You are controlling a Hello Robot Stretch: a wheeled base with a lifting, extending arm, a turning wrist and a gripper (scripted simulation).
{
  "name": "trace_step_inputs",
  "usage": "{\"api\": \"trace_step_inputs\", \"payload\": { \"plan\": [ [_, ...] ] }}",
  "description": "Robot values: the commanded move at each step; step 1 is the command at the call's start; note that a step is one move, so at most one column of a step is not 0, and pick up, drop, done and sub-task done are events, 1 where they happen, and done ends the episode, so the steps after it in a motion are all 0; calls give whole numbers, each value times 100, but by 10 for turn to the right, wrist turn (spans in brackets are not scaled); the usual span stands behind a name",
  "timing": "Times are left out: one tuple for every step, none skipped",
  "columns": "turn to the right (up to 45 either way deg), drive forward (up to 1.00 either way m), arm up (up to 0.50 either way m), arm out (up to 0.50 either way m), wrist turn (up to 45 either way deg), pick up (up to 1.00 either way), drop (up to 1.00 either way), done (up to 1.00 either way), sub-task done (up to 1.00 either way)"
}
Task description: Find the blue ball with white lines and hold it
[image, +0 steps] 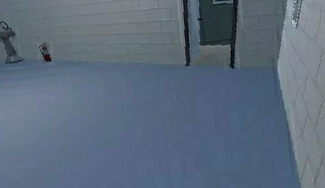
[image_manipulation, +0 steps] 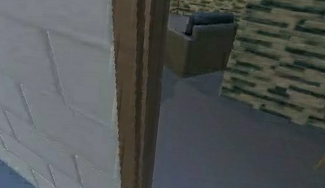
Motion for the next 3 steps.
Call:
{"api": "trace_step_inputs", "payload": {
  "plan": [
    [120, 0, 0, 0, 0, 0, 0, 0, 0],
    [0, 100, 0, 0, 0, 0, 0, 0, 0],
    [0, 100, 0, 0, 0, 0, 0, 0, 0]
  ]
}}
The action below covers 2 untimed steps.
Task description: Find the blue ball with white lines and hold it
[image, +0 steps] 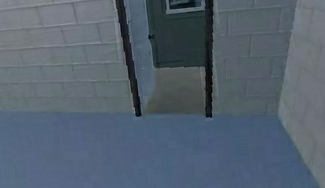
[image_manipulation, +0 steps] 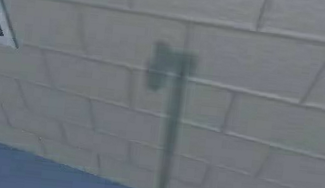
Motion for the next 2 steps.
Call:
{"api": "trace_step_inputs", "payload": {
  "plan": [
    [0, 100, 0, 0, 0, 0, 0, 0, 0],
    [30, 0, 0, 0, 0, 0, 0, 0, 0]
  ]
}}
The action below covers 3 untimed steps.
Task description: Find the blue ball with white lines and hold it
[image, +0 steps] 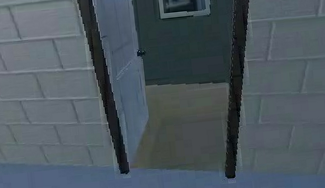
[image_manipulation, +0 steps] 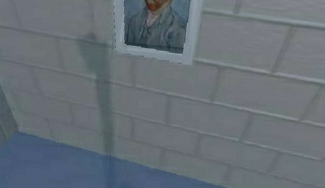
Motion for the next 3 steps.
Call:
{"api": "trace_step_inputs", "payload": {
  "plan": [
    [30, 0, 0, 0, 0, 0, 0, 0, 0],
    [0, 100, 0, 0, 0, 0, 0, 0, 0],
    [0, 100, 0, 0, 0, 0, 0, 0, 0]
  ]
}}
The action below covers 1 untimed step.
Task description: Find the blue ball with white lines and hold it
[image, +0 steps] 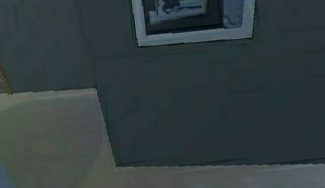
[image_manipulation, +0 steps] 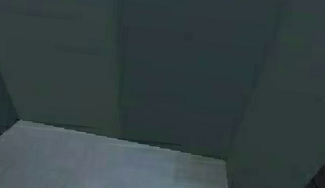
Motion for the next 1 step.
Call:
{"api": "trace_step_inputs", "payload": {
  "plan": [
    [180, 0, 0, 0, 0, 0, 0, 0, 0]
  ]
}}
